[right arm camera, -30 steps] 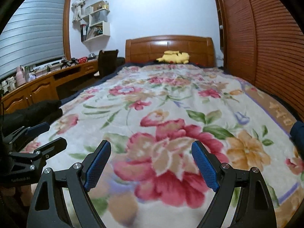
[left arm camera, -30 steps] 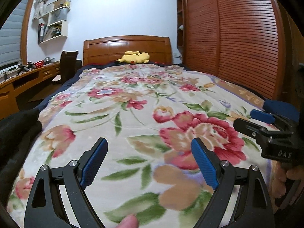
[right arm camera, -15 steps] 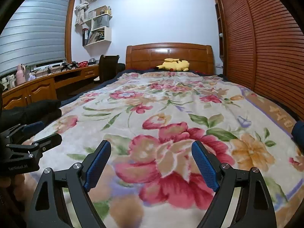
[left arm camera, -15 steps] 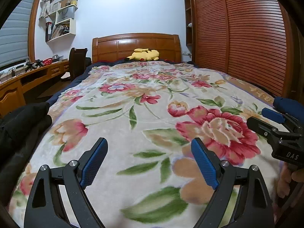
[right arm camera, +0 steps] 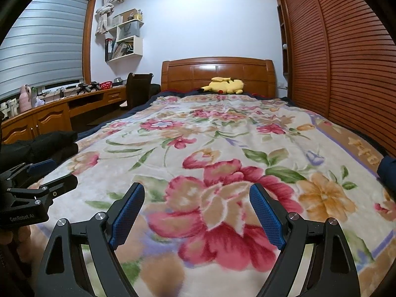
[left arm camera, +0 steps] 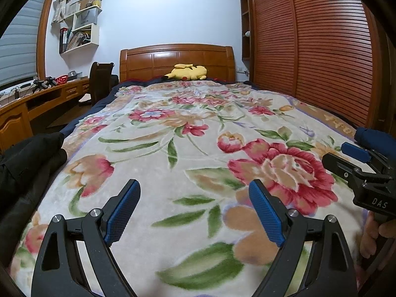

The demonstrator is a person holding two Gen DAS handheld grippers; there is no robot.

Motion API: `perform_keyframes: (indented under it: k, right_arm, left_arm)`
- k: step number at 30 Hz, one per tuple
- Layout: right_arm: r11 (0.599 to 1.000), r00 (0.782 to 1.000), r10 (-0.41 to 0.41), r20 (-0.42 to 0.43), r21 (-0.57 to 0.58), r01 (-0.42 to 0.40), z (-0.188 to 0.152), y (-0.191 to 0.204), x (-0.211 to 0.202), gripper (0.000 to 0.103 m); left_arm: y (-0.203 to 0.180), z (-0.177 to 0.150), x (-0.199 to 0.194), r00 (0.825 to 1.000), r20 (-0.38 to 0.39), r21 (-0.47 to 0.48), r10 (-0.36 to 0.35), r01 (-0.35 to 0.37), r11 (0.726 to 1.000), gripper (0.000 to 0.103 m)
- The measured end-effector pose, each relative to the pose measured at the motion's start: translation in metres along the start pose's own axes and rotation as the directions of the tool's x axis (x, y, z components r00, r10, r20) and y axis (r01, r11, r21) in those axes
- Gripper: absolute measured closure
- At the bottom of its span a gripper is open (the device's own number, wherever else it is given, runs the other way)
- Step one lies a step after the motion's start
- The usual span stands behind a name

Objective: Fold large clothes

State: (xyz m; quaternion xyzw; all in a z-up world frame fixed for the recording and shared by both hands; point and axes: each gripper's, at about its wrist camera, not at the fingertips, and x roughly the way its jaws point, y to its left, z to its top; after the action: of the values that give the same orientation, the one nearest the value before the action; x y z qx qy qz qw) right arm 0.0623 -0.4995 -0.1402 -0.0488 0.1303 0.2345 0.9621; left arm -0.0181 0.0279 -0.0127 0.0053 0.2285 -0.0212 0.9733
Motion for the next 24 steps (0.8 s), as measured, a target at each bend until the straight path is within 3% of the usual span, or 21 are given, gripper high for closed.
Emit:
perform_keyframes:
  k: [24]
  right_arm:
    - [1.0, 1.0, 0.003, 0.004, 0.007, -0.003, -0.0007, -0.0024, 0.0027, 0.015]
  left_arm:
    - [-0.0041, 0.0055, -0.0074, 1.0, 0.028, -0.006, -0.004, 0.004, 1.0, 0.013]
